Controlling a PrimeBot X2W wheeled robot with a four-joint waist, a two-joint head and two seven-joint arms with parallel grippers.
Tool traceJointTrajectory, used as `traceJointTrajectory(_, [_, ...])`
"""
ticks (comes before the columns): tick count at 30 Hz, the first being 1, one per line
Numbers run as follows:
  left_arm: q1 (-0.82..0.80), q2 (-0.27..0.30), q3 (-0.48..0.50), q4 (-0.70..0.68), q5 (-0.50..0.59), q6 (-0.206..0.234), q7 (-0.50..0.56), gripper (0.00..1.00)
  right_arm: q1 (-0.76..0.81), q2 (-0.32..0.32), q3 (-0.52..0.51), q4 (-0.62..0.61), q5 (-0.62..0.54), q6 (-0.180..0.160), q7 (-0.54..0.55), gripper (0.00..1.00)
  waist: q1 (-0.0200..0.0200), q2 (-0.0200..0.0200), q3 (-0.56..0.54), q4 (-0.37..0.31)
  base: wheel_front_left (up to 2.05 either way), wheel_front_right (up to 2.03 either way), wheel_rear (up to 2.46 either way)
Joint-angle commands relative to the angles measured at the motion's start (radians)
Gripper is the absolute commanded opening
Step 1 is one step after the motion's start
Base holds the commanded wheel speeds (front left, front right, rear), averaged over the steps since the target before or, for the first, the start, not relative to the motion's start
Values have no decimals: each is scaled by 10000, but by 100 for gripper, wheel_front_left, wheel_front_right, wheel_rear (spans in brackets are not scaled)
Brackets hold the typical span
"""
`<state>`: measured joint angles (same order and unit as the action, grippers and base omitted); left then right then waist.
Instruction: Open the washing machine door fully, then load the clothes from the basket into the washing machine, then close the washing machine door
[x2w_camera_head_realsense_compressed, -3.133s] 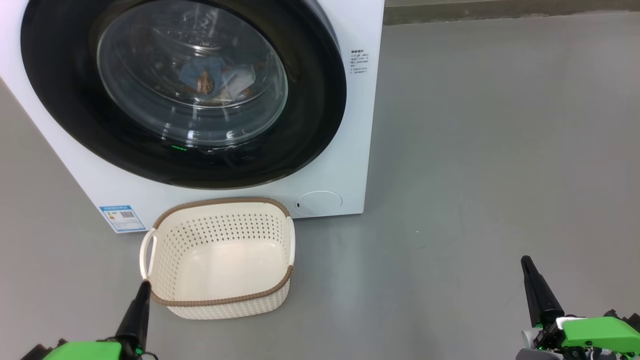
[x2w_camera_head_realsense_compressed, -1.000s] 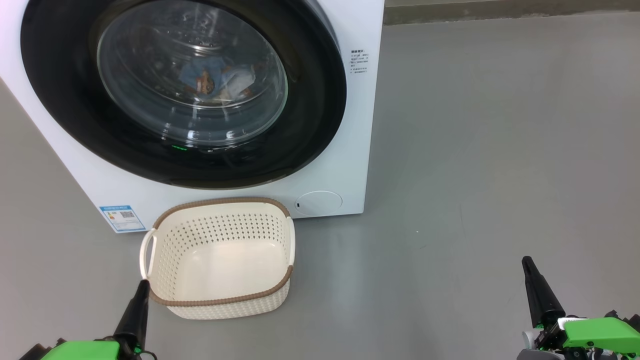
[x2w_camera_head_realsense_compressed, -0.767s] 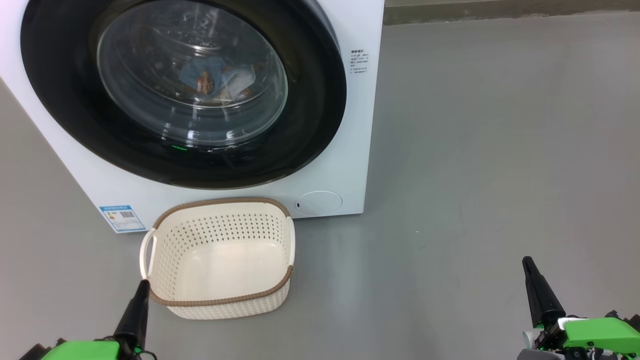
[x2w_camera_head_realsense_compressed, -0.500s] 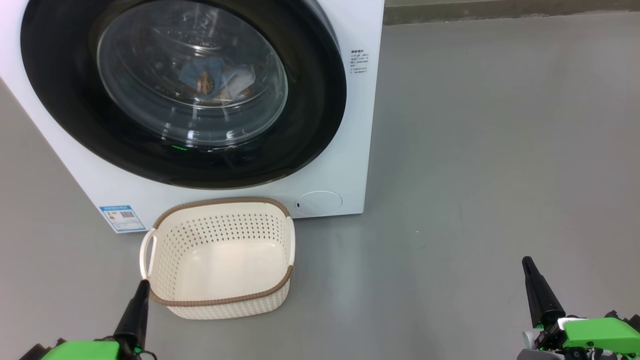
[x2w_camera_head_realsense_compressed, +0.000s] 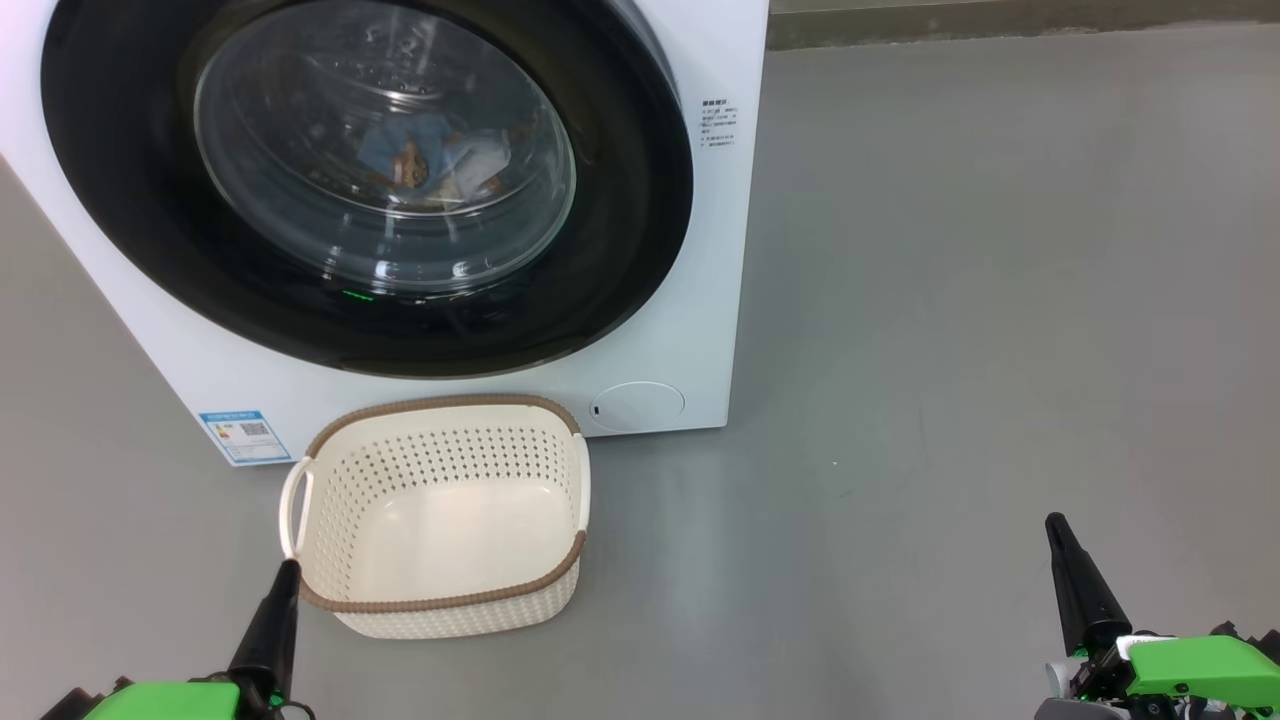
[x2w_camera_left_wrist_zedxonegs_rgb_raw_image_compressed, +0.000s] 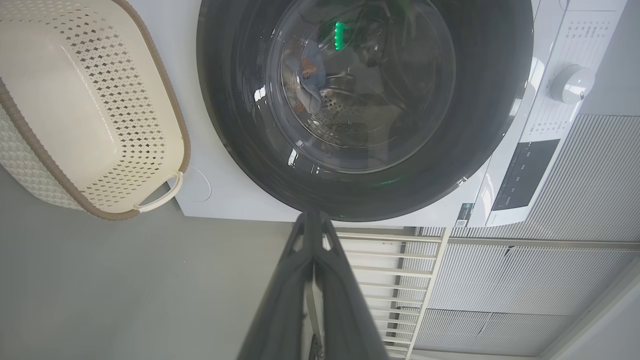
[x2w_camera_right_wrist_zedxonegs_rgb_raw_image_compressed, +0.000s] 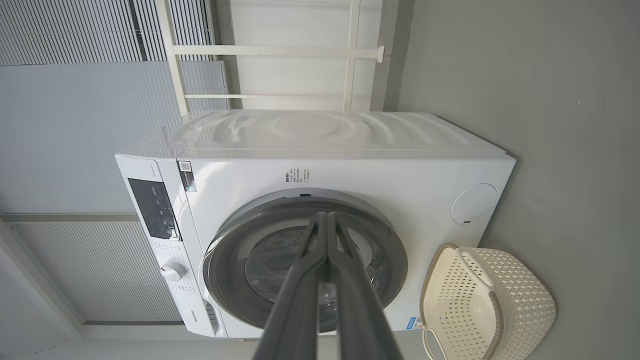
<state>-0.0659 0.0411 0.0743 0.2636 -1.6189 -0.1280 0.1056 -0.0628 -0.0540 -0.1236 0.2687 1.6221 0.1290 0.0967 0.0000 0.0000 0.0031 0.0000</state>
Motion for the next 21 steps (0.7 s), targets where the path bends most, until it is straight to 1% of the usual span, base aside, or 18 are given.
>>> traceJointTrajectory(1, [-417, 132, 347, -186, 63, -27, 38, 0, -443, -30, 186, -244, -63, 17, 94, 0, 0, 0, 0, 0, 0, 0, 0])
traceJointTrajectory(21, [-418, 121, 362, -186, 76, -27, 50, 0, -445, -14, 161, -243, -83, 17, 114, 0, 0, 0, 0, 0, 0, 0, 0])
